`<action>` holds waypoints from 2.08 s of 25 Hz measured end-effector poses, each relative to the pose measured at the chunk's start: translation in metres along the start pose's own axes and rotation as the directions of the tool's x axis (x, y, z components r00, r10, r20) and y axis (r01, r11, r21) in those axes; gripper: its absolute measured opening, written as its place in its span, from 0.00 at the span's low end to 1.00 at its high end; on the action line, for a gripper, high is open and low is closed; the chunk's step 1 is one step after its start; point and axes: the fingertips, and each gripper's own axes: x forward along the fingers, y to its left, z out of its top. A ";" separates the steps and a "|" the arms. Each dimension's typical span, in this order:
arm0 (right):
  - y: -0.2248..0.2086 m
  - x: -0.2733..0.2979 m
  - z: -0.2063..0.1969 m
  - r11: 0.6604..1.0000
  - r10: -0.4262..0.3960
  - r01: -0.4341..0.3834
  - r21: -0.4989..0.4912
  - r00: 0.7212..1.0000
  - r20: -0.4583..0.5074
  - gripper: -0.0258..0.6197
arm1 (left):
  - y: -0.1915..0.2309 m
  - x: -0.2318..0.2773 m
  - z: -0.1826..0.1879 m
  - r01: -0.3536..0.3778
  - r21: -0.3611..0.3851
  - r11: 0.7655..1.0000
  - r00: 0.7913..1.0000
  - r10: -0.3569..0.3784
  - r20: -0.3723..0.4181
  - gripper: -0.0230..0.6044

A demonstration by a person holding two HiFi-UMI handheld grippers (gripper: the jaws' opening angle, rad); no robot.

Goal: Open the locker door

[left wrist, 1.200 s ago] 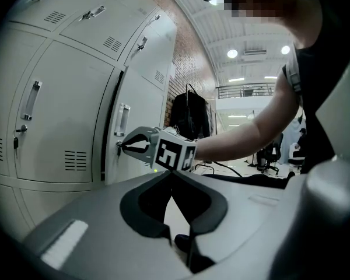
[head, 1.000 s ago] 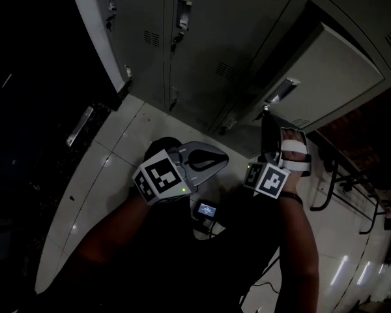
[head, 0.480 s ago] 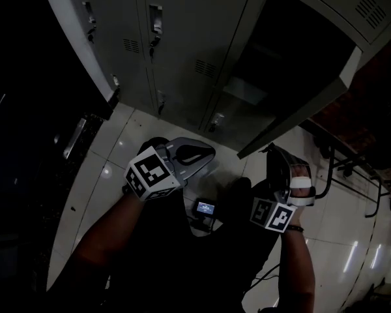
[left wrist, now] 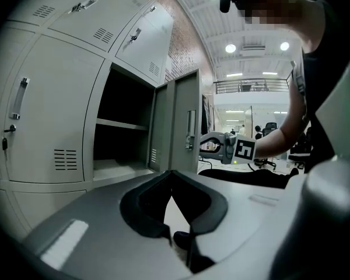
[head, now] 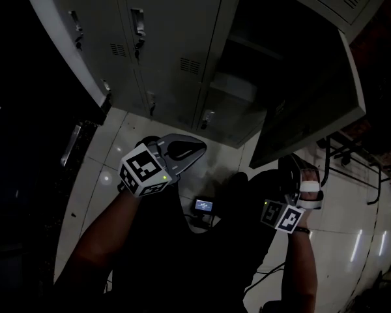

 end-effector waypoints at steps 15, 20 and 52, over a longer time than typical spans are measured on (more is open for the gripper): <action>-0.005 -0.006 -0.020 1.000 -0.011 0.011 0.028 1.000 0.006 0.14 | -0.004 0.010 0.001 0.010 0.010 1.000 1.000 -0.010 -0.020 0.06; -0.001 -0.022 -0.025 0.953 0.064 -0.086 0.291 0.994 0.083 0.23 | -0.005 0.012 0.000 0.014 0.010 1.000 1.000 -0.014 -0.021 0.06; 0.004 -0.055 0.054 0.296 0.072 -0.623 0.724 0.771 0.633 0.04 | -0.007 0.007 -0.002 0.026 0.005 1.000 1.000 -0.025 -0.019 0.06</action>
